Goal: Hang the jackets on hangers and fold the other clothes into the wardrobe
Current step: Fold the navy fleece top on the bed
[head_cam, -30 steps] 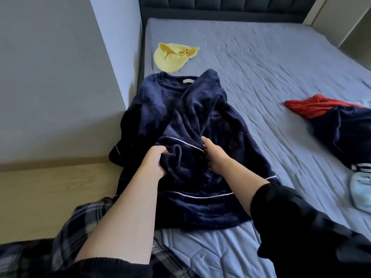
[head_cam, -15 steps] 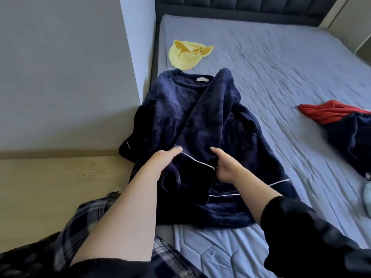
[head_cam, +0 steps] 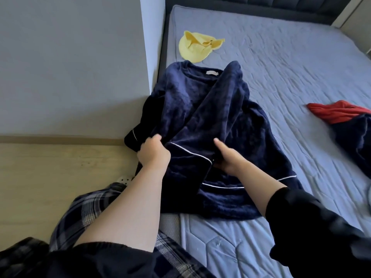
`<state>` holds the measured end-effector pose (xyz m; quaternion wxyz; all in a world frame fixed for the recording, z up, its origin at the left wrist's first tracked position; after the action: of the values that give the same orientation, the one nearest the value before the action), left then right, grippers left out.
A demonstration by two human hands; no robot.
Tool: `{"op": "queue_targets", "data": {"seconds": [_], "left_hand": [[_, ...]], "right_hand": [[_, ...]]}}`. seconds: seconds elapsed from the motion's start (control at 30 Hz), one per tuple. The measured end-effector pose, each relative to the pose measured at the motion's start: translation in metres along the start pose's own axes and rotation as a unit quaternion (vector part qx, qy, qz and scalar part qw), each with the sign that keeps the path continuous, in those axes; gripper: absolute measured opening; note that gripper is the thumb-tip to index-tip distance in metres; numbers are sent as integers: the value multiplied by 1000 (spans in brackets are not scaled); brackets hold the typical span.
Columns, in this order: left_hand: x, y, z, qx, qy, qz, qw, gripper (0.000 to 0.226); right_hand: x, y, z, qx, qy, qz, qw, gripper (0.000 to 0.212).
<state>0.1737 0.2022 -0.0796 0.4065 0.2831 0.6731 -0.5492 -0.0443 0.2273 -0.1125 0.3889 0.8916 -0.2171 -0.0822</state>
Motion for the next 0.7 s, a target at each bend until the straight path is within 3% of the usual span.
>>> {"op": "queue_targets", "data": {"seconds": [0.07,0.1,0.2,0.3,0.43,0.53,0.63,0.7], "left_hand": [[-3,-9,-5,170,-78,5,982,55],[-1,-16,-10,246,-76,-17,966,51],[23,-23,-28,347,84,28,934,48],[44,-11,-30,315,196,149,917,57],[43,-5,-21,241,200,145,939,57],[44,-5,-23,237,216,160,934,58],[44,-7,-21,246,227,154,930,57],[44,-7,-20,254,236,162,924,58]], "right_hand": [[-4,1,12,26,-33,127,991,47],[-4,1,16,31,-56,151,986,51],[3,3,15,18,-91,128,987,34],[5,16,18,-31,-135,60,988,8],[-14,23,21,-100,-245,-35,964,9],[-21,16,21,-77,-199,-149,966,18],[-22,30,30,-75,-193,-136,969,30],[-19,43,35,-95,-192,-127,969,26]]}}
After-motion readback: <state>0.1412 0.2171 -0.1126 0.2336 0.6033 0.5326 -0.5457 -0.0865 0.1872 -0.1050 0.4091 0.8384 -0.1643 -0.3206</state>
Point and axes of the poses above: each hand's wrist, its own z-axis towards the middle knuckle, its own x-axis out of the palm, y = z × x, the point moved 1 cm from there along z, towards the middle knuckle, and after that the axes turned 8 degrees about -y, right-handed, at the moved point
